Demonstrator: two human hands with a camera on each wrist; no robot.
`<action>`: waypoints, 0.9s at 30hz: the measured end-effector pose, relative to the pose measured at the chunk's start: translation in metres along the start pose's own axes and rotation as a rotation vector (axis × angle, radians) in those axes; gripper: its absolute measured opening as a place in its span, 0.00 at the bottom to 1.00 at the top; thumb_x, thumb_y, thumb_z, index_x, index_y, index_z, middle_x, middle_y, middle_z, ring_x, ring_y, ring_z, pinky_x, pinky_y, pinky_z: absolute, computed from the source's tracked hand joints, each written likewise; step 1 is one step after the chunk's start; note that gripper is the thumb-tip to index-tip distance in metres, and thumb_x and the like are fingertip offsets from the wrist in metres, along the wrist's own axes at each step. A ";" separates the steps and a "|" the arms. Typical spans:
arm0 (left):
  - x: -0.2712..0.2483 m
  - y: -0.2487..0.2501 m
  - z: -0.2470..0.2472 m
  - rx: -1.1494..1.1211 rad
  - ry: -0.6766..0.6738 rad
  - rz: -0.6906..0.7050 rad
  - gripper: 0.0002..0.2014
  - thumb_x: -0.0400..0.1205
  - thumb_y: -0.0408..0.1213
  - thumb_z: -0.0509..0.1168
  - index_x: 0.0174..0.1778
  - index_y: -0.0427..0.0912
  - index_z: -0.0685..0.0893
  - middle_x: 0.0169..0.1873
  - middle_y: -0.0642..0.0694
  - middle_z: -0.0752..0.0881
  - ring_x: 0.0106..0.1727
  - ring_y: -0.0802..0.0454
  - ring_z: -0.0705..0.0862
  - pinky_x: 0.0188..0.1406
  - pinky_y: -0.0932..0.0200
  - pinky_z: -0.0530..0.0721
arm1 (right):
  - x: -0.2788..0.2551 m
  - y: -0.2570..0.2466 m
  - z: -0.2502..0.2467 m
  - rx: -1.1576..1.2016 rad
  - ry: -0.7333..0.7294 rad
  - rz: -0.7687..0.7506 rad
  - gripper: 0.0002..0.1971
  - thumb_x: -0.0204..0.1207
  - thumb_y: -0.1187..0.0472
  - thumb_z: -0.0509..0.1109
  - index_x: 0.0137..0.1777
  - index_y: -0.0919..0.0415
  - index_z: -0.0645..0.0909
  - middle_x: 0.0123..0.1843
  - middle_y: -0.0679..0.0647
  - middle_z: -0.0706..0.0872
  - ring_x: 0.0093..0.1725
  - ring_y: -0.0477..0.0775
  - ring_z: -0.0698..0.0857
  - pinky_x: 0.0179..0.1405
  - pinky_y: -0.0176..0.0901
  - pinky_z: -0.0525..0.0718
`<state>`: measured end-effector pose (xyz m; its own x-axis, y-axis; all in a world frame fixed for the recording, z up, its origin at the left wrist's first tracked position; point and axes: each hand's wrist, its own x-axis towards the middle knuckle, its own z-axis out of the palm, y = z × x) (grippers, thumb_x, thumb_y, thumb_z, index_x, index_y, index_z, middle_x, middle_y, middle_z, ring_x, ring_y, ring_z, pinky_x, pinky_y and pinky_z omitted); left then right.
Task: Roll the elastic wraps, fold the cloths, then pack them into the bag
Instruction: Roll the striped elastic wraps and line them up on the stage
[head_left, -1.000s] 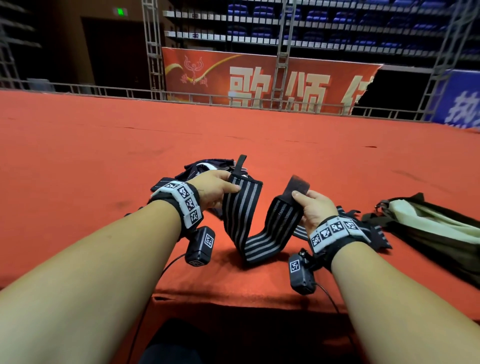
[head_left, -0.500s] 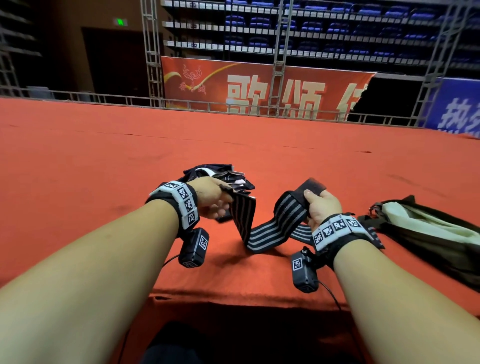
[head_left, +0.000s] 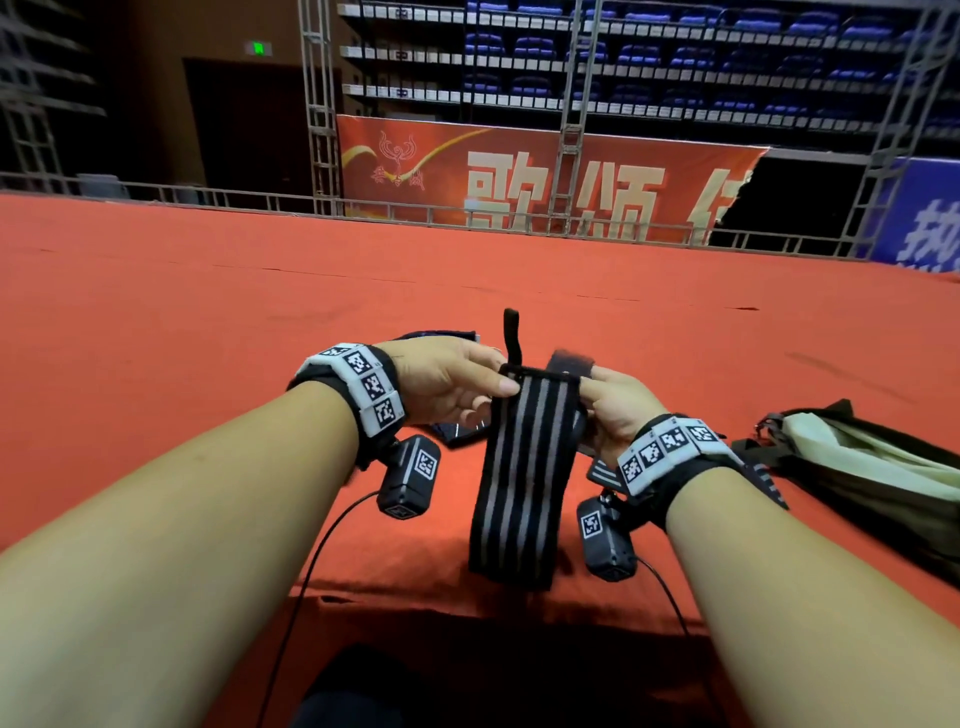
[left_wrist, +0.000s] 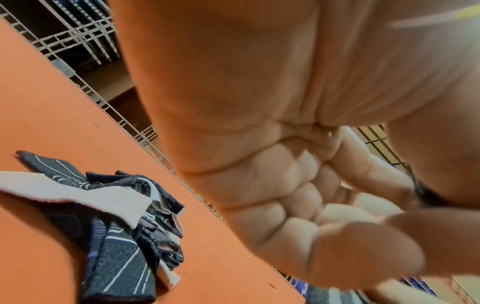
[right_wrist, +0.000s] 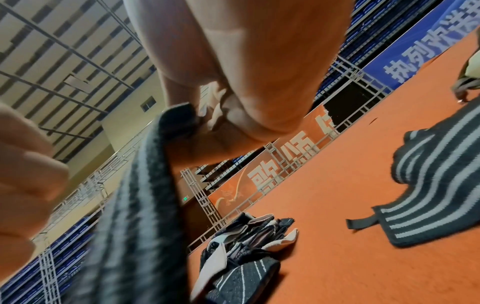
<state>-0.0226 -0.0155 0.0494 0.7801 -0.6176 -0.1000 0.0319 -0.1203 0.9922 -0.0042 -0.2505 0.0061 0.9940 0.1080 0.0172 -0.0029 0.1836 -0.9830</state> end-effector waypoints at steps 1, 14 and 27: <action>0.003 0.001 -0.001 -0.004 0.010 -0.005 0.07 0.78 0.31 0.75 0.45 0.45 0.83 0.46 0.43 0.87 0.36 0.53 0.82 0.36 0.62 0.78 | 0.001 -0.002 0.004 -0.011 -0.027 -0.001 0.10 0.80 0.70 0.72 0.60 0.69 0.86 0.51 0.69 0.91 0.42 0.64 0.91 0.37 0.51 0.89; 0.056 -0.093 -0.008 0.348 0.124 -0.294 0.11 0.80 0.31 0.75 0.38 0.43 0.79 0.34 0.41 0.82 0.28 0.52 0.84 0.25 0.63 0.72 | 0.027 0.071 -0.028 -0.199 0.158 0.202 0.09 0.86 0.70 0.63 0.54 0.60 0.84 0.38 0.58 0.87 0.24 0.50 0.86 0.21 0.43 0.86; 0.089 -0.106 -0.004 0.341 0.131 -0.325 0.04 0.84 0.29 0.70 0.48 0.42 0.83 0.40 0.44 0.87 0.29 0.55 0.85 0.22 0.66 0.75 | 0.049 0.089 -0.040 -0.265 0.178 0.217 0.09 0.83 0.72 0.65 0.49 0.62 0.87 0.42 0.63 0.90 0.30 0.56 0.88 0.29 0.47 0.86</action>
<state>0.0459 -0.0552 -0.0640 0.8364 -0.4053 -0.3690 0.0977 -0.5522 0.8280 0.0484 -0.2681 -0.0875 0.9768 -0.0587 -0.2060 -0.2105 -0.0865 -0.9738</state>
